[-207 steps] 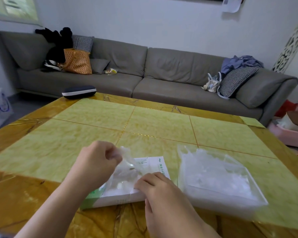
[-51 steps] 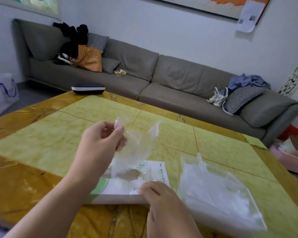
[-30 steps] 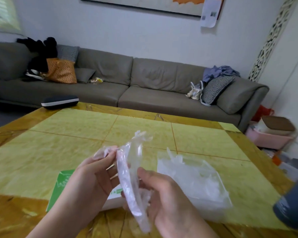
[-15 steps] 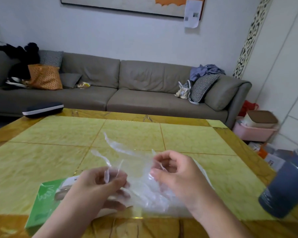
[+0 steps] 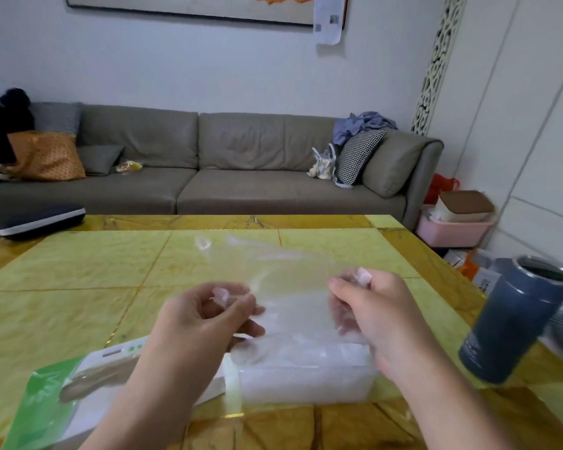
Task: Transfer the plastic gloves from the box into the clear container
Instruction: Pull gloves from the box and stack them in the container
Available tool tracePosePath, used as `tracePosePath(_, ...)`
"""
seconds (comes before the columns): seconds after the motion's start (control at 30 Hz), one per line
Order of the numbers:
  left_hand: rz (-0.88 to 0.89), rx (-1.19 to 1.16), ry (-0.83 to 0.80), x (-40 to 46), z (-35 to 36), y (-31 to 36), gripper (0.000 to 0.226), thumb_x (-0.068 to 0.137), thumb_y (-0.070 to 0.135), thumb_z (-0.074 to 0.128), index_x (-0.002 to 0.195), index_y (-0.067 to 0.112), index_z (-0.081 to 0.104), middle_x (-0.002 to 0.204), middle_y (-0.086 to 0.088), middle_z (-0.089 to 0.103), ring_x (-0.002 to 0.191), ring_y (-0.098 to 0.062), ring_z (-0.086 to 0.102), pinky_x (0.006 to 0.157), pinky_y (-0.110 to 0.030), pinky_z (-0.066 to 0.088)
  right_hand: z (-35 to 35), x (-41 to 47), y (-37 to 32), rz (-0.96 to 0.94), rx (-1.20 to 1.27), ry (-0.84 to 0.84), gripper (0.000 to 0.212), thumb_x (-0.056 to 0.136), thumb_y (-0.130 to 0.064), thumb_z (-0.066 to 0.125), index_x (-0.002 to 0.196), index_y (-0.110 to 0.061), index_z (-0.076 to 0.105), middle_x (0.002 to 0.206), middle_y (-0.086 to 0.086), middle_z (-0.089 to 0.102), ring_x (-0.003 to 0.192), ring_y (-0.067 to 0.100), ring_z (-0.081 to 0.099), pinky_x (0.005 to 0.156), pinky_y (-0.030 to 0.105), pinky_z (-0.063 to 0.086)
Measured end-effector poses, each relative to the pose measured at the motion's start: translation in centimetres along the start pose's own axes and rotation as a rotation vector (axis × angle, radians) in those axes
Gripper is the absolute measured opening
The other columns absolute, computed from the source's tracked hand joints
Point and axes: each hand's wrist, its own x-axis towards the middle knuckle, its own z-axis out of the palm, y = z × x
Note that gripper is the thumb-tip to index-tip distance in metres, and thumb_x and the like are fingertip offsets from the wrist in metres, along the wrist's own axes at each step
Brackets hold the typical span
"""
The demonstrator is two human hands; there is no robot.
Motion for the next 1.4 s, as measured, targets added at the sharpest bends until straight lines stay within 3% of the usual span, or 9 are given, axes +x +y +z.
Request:
tracePosePath(0.07,0.05,0.108,0.134,0.0,0.8,-0.2,0.022,0.09,0.02,0.076,0.109,0.018,0.065,0.087,0.0,0.077,0.072,-0.02,0.073,0.067,-0.04,0.059,-0.8,0.8,0.5,0.007,-0.024,0.046,0.017,0.098,-0.005,0.064,0.082,-0.01,0.065,0.059,0.003,0.063,0.045,0.016,0.052,0.044,0.025,0.044)
tracePosePath(0.17,0.666,0.602,0.355,-1.8,2.3,1.0,0.027,0.086,0.023,0.074,0.106,0.02,0.055,0.094,0.006,0.057,0.085,-0.02,0.056,0.075,-0.029,0.043,-1.4,1.3,1.3,-0.014,-0.145,0.022,0.026,0.095,-0.008,0.061,0.07,-0.011,0.056,0.057,0.002,0.057,0.044,0.014,0.048,0.044,0.025,0.04)
tracePosePath(0.27,1.03,0.844,0.054,-2.3,5.1,1.3,0.012,0.091,0.012,0.067,0.1,0.017,0.06,0.098,0.005,0.053,0.089,-0.02,0.051,0.078,-0.031,0.043,-1.1,1.9,2.1,-0.058,-0.297,0.011,0.025,0.092,-0.007,0.058,0.07,0.001,0.048,0.052,0.002,0.048,0.038,0.014,0.044,0.041,0.025,0.035)
tracePosePath(0.63,0.008,1.436,-0.494,4.0,5.7,-2.8,0.047,0.091,0.048,0.066,0.131,0.028,0.051,0.118,0.008,0.065,0.107,-0.017,0.064,0.092,-0.037,0.054,-1.1,3.6,4.3,-0.123,-0.724,0.04,0.035,0.091,-0.019,0.063,0.064,-0.016,0.04,0.074,0.009,0.056,0.057,0.037,0.058,0.046,0.036,0.051)
tracePosePath(0.77,-0.041,1.434,-0.569,5.1,6.0,-3.0,0.063,0.088,0.058,0.069,0.14,0.033,0.046,0.123,0.011,0.065,0.105,-0.012,0.065,0.094,-0.033,0.053,-1.3,3.4,4.3,-0.183,-0.986,0.118,0.047,0.098,-0.026,0.064,0.064,-0.023,0.033,0.069,0.001,0.045,0.061,0.027,0.041,0.047,0.029,0.026)
tracePosePath(1.03,0.028,1.525,-0.556,5.5,7.4,-3.9,0.042,0.088,0.049,0.062,0.122,0.025,0.057,0.11,0.006,0.063,0.088,-0.018,0.066,0.083,-0.032,0.057,-0.8,2.0,3.0,-0.237,-1.201,0.088,0.036,0.091,-0.008,0.074,0.117,-0.019,0.053,0.114,0.003,0.058,0.09,0.024,0.066,0.065,0.033,0.052)
tracePosePath(1.13,0.064,1.577,-0.563,5.7,7.9,-4.2,0.034,0.088,0.046,0.06,0.115,0.025,0.057,0.107,0.005,0.062,0.092,-0.02,0.064,0.079,-0.032,0.053,0.5,1.1,1.6,-0.399,-1.08,-0.069,0.026,0.088,0.001,0.067,0.1,-0.019,0.055,0.106,-0.002,0.055,0.092,0.019,0.059,0.078,0.037,0.057)
tracePosePath(1.23,0.113,1.578,-0.567,5.9,7.9,-4.7,0.018,0.086,0.037,0.057,0.1,0.028,0.054,0.091,0.007,0.059,0.085,-0.02,0.062,0.063,-0.029,0.043,1.8,0.5,1.5,-0.294,-1.011,-0.227,0.014,0.094,-0.016,0.061,0.08,-0.016,0.063,0.09,0.002,0.064,0.076,0.025,0.063,0.065,0.041,0.057)
tracePosePath(1.4,0.085,1.538,-0.593,6.1,7.3,-4.8,0.038,0.09,0.048,0.064,0.118,0.023,0.059,0.11,0.003,0.064,0.093,-0.019,0.066,0.076,-0.031,0.055,1.3,1.2,2.1,-0.046,-1.195,-0.387,0.036,0.093,-0.041,0.072,0.122,-0.019,0.071,0.126,0.007,0.062,0.1,0.029,0.07,0.088,0.043,0.06)
